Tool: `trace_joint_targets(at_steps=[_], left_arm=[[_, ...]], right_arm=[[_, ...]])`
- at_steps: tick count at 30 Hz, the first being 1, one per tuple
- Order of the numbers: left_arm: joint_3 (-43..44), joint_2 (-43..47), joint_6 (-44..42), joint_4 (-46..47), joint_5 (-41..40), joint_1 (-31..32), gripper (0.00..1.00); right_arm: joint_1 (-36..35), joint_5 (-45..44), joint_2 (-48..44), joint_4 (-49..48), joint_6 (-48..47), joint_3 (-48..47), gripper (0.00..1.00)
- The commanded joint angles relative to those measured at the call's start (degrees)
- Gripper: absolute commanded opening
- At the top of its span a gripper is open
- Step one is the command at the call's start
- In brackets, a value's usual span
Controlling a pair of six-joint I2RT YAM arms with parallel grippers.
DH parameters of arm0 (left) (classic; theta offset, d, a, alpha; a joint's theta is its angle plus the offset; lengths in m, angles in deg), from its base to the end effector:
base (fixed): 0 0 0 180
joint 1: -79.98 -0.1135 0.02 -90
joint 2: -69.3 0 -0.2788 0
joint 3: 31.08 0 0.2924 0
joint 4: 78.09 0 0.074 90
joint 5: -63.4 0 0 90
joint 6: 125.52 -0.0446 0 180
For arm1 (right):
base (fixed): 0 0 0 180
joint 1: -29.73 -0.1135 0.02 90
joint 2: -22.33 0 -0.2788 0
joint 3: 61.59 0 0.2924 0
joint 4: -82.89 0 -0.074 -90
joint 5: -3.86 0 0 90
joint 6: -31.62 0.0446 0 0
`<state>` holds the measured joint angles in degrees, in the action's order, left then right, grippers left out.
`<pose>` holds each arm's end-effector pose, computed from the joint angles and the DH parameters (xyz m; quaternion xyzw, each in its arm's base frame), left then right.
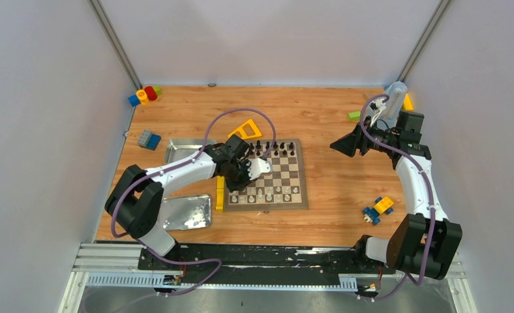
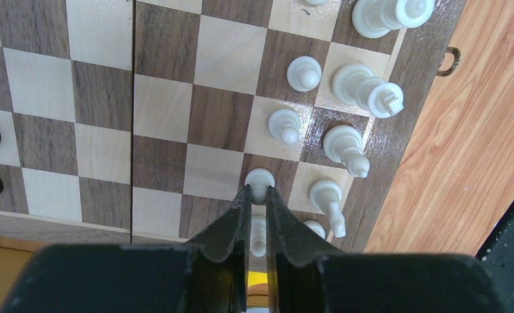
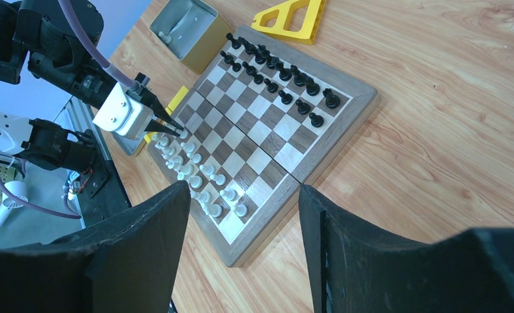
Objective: Set up the chess pieces on the board
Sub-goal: Place the chess piece on the chessboard.
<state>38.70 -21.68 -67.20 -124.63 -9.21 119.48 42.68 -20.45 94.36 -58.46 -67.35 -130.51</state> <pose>0.2551 -0.2275 0.1786 0.5882 0.7718 -0.1610 0.1803 0.2965 -0.0265 0.3013 -0.1949 0.7740 0.4207 0.4312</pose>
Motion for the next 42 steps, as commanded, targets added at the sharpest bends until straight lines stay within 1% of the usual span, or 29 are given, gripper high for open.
trace_joint_targets(at_steps=[1,8,17,24,34,39,42], left_arm=[[-0.2,-0.4,-1.0,1.4,-0.1,0.1,0.19],[-0.3,-0.2,-1.1,1.1,-0.1,0.0,0.25],[0.0,1.1,-1.1,0.4,-0.4,0.1,0.28],[1.7,3.4,-1.0,-0.9,-0.8,0.1,0.3],[3.2,8.5,0.2,-2.1,-0.2,-0.4,0.36],[3.9,10.9,2.8,-1.6,2.0,-4.4,0.37],[3.8,12.2,5.5,0.0,1.6,-8.6,0.38]], right_arm=[[0.1,2.0,0.1,-0.9,-1.1,-2.1,0.63],[0.1,2.1,0.2,-0.9,-1.0,-2.1,0.63],[0.1,2.1,0.2,-0.9,-1.0,-2.1,0.63],[0.1,2.2,0.1,-1.0,-1.0,-2.1,0.63],[0.1,2.4,0.1,-0.9,-1.0,-2.1,0.64],[0.1,2.5,0.2,-1.0,-1.0,-2.1,0.64],[0.1,2.5,0.2,-1.0,-1.0,-2.1,0.64]])
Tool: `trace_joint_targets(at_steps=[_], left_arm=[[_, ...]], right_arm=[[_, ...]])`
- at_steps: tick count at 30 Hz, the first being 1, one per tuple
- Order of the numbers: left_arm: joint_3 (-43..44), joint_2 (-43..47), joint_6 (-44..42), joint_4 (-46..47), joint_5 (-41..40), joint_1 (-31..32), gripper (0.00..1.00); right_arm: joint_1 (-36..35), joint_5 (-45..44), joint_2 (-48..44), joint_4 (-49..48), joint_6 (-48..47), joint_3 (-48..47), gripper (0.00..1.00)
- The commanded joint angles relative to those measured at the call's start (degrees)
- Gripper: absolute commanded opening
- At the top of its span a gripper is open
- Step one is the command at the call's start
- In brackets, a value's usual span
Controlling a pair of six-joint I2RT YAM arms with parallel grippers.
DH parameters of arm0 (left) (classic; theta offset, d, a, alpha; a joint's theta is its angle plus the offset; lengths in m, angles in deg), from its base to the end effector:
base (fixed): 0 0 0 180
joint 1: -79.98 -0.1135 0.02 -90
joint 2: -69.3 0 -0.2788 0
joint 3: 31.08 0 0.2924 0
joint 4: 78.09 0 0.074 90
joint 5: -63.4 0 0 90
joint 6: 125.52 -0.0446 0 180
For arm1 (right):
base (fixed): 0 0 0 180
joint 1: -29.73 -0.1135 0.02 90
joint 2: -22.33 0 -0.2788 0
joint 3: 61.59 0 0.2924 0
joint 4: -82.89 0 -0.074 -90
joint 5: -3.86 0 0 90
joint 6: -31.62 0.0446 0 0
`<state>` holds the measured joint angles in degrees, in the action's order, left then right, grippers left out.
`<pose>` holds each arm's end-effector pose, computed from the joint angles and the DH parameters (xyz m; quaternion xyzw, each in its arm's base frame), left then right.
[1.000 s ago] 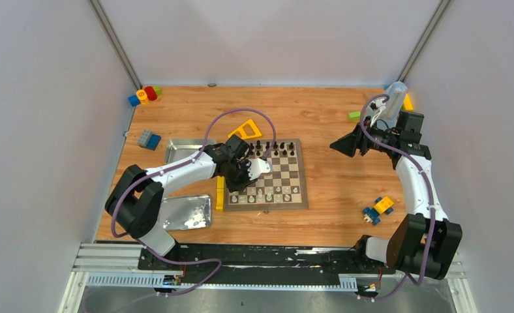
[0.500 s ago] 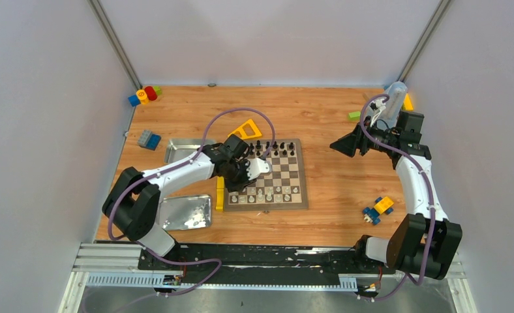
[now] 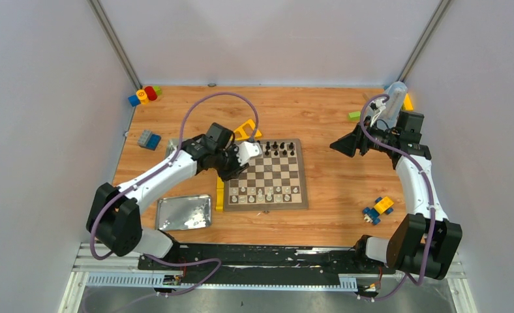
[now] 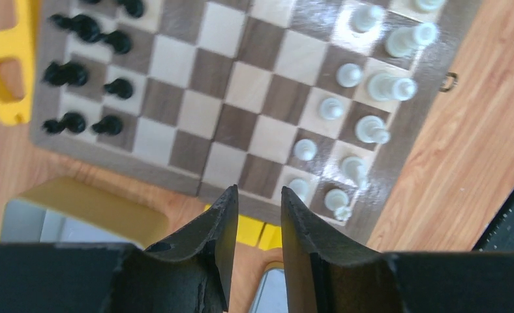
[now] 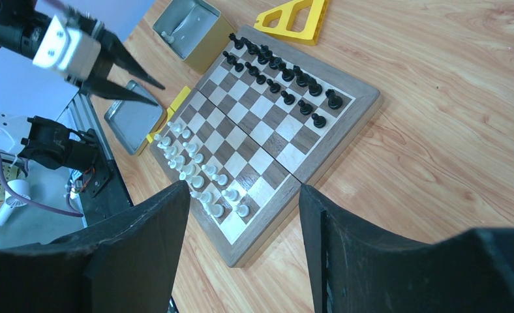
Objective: Set up the chess pieces on the board
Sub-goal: Place the chess piece on the chessboard, then adjust the storage box at the center of the board.
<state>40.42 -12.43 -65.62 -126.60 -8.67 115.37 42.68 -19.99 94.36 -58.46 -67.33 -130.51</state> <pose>0.2595 -0.2012 0.2379 0.5498 0.7774 -0.1622 0.2589 0.2963 -0.0263 0.3015 -0.1962 0.7721 0.4240 0.4308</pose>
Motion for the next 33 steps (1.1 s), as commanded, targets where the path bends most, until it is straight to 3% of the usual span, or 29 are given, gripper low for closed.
trace_joint_targets(at_steps=[1,6,11,27,33], left_arm=[[1.9,3.6,5.8,3.4,-1.2,-5.3,0.39],[1.4,4.3,12.5,6.7,-10.8,-13.5,0.47],[3.9,0.7,15.2,6.0,-12.2,-20.3,0.51],[15.1,-18.7,19.5,3.4,-8.1,-21.1,0.56],[15.9,-22.7,18.2,2.2,-3.9,-21.1,0.46]], right_arm=[[0.1,2.1,0.2,-0.9,-1.0,-2.1,0.64],[0.1,2.3,0.4,-0.9,-0.9,-2.2,0.64],[0.1,2.5,0.6,-0.9,-0.9,-2.2,0.64],[0.1,2.5,0.0,-0.9,-0.9,-2.2,0.64],[0.1,2.3,0.1,-0.9,-1.0,-2.1,0.64]])
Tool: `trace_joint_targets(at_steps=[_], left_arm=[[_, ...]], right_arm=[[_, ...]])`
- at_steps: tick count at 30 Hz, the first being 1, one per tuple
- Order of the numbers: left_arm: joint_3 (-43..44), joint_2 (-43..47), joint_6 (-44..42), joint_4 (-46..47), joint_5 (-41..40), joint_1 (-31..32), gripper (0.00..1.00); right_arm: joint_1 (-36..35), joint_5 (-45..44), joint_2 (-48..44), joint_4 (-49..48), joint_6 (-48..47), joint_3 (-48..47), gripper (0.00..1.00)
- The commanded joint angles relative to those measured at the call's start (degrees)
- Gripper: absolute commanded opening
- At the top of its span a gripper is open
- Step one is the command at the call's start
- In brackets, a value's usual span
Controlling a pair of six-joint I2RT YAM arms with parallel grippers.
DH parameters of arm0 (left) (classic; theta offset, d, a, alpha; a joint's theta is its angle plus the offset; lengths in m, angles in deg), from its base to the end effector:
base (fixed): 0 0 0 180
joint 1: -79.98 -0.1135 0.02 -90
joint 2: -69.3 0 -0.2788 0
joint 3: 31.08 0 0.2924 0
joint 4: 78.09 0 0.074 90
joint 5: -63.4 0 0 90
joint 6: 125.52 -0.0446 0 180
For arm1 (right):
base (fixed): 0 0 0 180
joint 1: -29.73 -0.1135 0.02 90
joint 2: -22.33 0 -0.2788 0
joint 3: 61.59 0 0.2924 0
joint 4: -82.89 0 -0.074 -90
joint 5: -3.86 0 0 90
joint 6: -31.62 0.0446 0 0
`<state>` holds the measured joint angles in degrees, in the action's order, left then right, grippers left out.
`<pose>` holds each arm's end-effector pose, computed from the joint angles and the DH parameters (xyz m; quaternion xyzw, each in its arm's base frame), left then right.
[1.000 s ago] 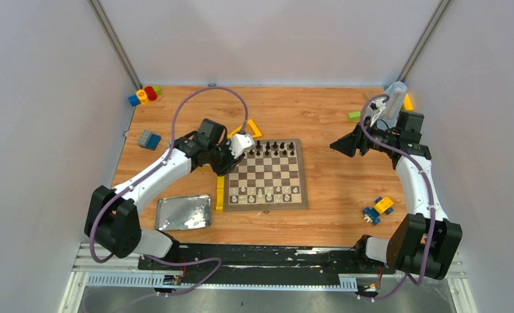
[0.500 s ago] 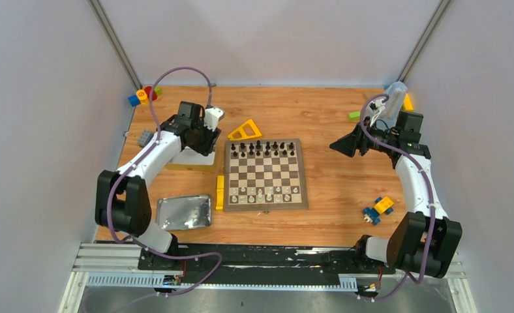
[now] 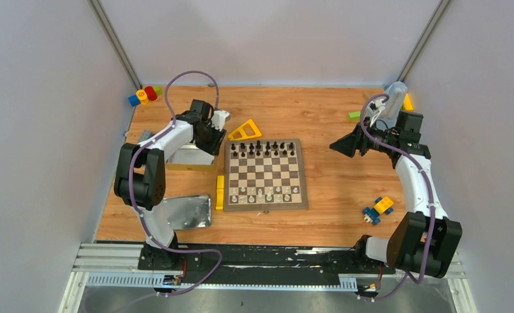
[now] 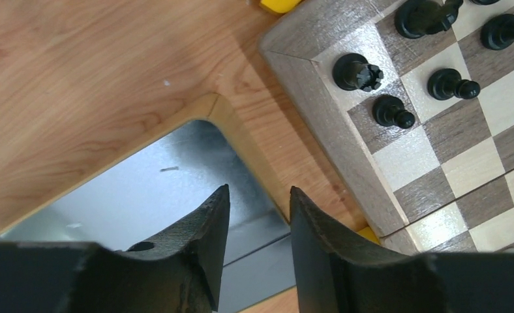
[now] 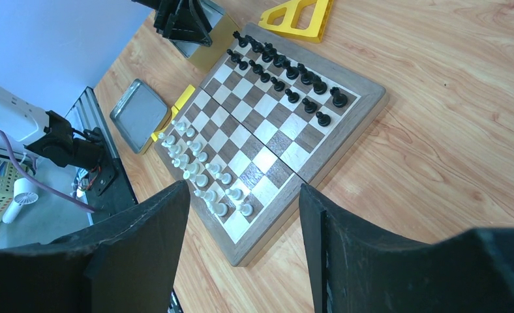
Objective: Set up the chess pieces on the board
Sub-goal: Adjust the storage box at the center of the board.
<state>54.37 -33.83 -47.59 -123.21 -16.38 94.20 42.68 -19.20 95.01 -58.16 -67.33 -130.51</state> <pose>0.4011 -0.1098 0.1914 0.2406 0.9380 -0.0909 0.2325 0.2976 -0.0263 0.2984 -0.1944 0.7714 0.4325 0.4244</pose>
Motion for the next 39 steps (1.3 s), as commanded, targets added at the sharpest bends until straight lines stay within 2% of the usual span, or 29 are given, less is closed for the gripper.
trace_joint_targets(at_steps=[1,5,10,15,19,23,26,28,32,36,39], left_arm=[[1.5,-1.5,-0.2,-1.5,4.1,0.1,0.41],[-0.7,0.2,-4.1,-3.6,3.4,0.1,0.27],[-3.1,5.2,-14.9,-12.4,4.2,0.1,0.17],[-7.2,8.9,-28.6,-20.9,3.8,0.1,0.18],[-9.9,10.9,-34.1,-25.4,0.8,0.1,0.22],[-12.5,14.7,-37.2,-25.4,-3.2,-0.1,0.32],[-12.3,17.9,-36.2,-23.6,-2.7,-1.7,0.49],[-10.3,19.7,-34.3,-22.0,-1.0,-3.9,0.57],[-8.5,21.5,-25.1,-17.4,3.2,-9.5,0.62],[-9.5,21.0,-14.4,-8.1,-1.4,-13.5,0.64],[-9.2,18.4,-9.9,-5.9,-4.1,-15.4,0.65]], right_arm=[[0.1,1.5,-0.5,-1.2,-1.0,-2.1,0.64],[0.1,1.6,-0.3,-1.2,-1.0,-2.1,0.64],[0.1,1.8,0.1,-1.2,-0.9,-2.2,0.64],[0.1,2.0,0.7,-1.2,-0.9,-2.2,0.64],[0.0,1.7,0.7,-1.2,-0.9,-2.1,0.64],[0.1,1.7,0.7,-1.1,-0.9,-2.2,0.64],[0.1,2.0,1.0,-1.0,-0.9,-2.2,0.64],[0.1,2.0,1.0,-1.0,-0.9,-2.3,0.64],[0.0,2.2,0.9,-1.0,-0.9,-2.3,0.64],[0.0,2.6,1.2,-0.9,-0.8,-2.4,0.64],[-0.3,2.7,1.6,-0.8,-0.8,-2.6,0.64]])
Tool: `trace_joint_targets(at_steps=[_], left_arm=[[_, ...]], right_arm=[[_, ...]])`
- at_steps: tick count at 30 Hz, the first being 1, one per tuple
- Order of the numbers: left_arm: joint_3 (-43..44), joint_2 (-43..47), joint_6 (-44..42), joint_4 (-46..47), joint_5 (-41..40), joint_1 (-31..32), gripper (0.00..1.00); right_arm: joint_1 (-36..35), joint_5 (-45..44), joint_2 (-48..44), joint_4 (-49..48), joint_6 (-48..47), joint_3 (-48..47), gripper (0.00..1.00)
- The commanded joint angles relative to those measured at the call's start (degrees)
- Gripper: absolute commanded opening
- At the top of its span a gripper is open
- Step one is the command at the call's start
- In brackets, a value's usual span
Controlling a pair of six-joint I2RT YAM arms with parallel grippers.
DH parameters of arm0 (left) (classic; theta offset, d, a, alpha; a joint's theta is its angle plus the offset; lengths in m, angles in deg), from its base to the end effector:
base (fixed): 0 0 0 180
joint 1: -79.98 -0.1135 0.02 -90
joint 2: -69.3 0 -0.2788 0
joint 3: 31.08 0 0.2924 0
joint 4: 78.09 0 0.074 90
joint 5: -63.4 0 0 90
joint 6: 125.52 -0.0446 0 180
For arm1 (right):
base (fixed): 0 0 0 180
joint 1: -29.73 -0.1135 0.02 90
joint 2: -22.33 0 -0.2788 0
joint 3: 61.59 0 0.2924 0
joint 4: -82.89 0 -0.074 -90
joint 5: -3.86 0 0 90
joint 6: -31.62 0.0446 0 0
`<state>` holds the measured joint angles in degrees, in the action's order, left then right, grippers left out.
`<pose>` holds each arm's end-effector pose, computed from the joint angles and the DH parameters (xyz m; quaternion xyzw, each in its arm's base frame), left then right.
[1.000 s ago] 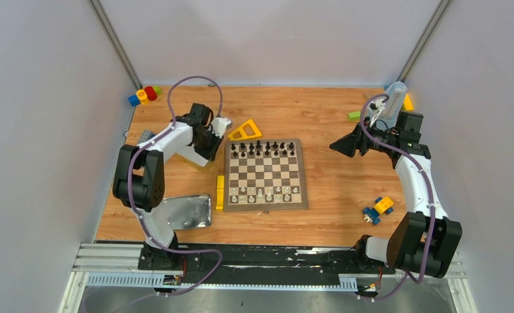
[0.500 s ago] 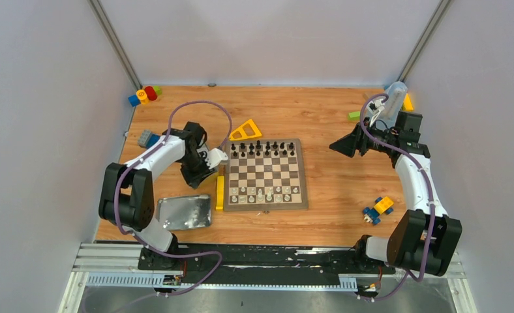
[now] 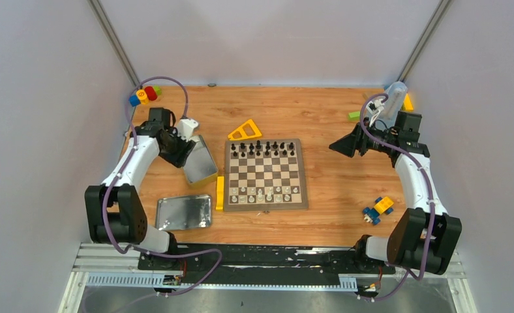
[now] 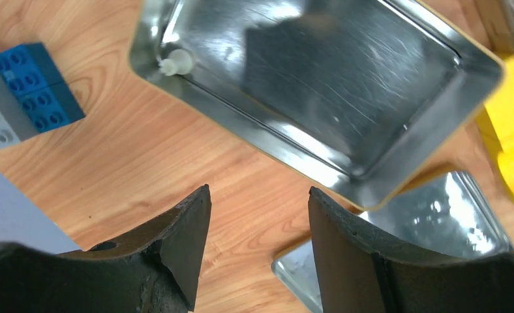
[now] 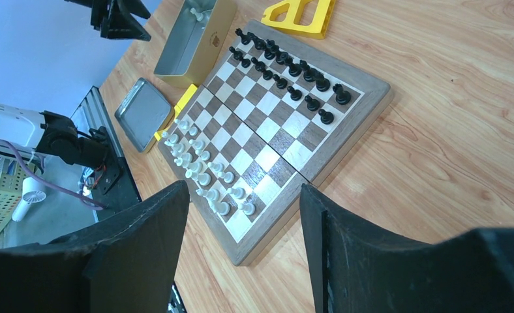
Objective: Set up the chess pieces on the board
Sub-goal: Adjust the storage box at the center of the board.
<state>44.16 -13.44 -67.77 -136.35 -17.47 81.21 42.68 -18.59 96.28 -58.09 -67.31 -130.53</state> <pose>0.3229 -0.0140 0.2443 0.2967 0.9285 -0.0190 0.2225 0.3013 -0.0270 0.2926 -0.1901 0.7724 0.4409 0.4158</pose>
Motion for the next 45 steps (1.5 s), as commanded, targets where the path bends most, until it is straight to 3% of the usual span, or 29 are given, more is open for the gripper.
trace_joint_targets(at_steps=[1,10,23,28,34,41,45], left_arm=[[1.9,-3.8,11.8,7.5,-3.6,-2.8,0.65],[8.1,-17.5,17.0,6.9,-2.1,-3.6,0.59],[10.7,-21.5,9.7,7.1,-5.4,-3.7,0.29],[11.9,-21.2,5.3,5.2,-4.3,-3.6,0.31],[13.5,-17.8,1.3,4.2,-3.7,-3.7,0.51],[15.6,-15.7,-9.3,0.5,2.8,-3.0,0.51],[14.2,-14.9,-16.8,-0.2,2.7,0.5,0.5]], right_arm=[[-0.3,2.1,0.4,-0.9,-0.8,-2.6,0.64],[-0.4,1.7,-0.1,-0.8,-0.9,-2.5,0.64],[-0.4,1.6,-0.3,-0.8,-1.0,-2.5,0.64],[-0.4,1.5,-0.6,-0.8,-1.1,-2.5,0.64],[-0.4,1.6,-0.4,-0.7,-1.1,-2.6,0.64],[-0.4,1.4,-0.5,-0.7,-1.3,-2.5,0.64],[-0.4,1.2,-0.4,-0.6,-1.3,-2.5,0.64]])
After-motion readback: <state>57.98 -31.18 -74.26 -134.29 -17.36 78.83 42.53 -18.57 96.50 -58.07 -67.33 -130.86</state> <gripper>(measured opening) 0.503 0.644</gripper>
